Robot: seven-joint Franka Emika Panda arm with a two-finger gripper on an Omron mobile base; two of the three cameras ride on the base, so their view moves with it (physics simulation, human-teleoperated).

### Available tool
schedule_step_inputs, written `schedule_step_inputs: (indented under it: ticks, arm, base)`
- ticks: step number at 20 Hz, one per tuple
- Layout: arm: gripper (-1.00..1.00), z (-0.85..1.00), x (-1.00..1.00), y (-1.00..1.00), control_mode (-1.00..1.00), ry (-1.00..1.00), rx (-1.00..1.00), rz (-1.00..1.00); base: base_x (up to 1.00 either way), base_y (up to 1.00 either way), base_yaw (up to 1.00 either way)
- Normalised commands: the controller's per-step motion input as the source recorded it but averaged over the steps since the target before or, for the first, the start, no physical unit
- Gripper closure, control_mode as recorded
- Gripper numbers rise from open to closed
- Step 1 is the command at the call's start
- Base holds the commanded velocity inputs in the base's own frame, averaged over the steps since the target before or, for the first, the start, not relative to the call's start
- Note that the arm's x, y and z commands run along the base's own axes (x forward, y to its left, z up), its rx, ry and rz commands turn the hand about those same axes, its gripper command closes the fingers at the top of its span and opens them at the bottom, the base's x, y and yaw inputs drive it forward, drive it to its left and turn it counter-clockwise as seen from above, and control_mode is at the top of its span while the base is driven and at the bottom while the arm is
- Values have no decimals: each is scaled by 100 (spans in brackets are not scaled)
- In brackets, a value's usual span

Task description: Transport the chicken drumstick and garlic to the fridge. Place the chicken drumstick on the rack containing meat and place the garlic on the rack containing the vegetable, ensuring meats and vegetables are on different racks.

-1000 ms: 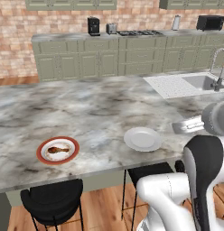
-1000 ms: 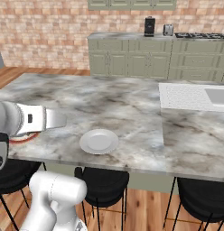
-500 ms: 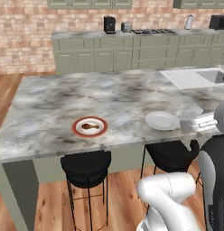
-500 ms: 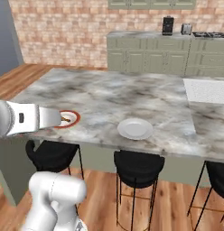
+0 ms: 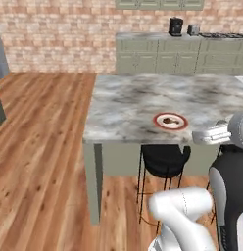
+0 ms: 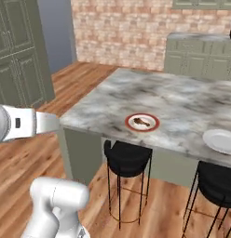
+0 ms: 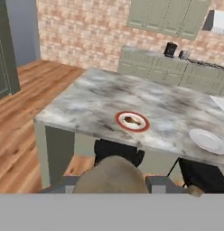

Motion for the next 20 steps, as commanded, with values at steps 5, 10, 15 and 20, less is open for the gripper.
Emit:
schedule_step_inputs:
  ticks: [5,10,15,20]
  arm:
    - [100,0,0,0,100,0,0,0]
    - [100,0,0,0,100,0,0,0]
    - [100,0,0,0,100,0,0,0]
    - [100,0,0,0,100,0,0,0]
  base:
    - [-11,94,69]
    - [0,54,85]
    - [0,44,89]
    - [8,45,84]
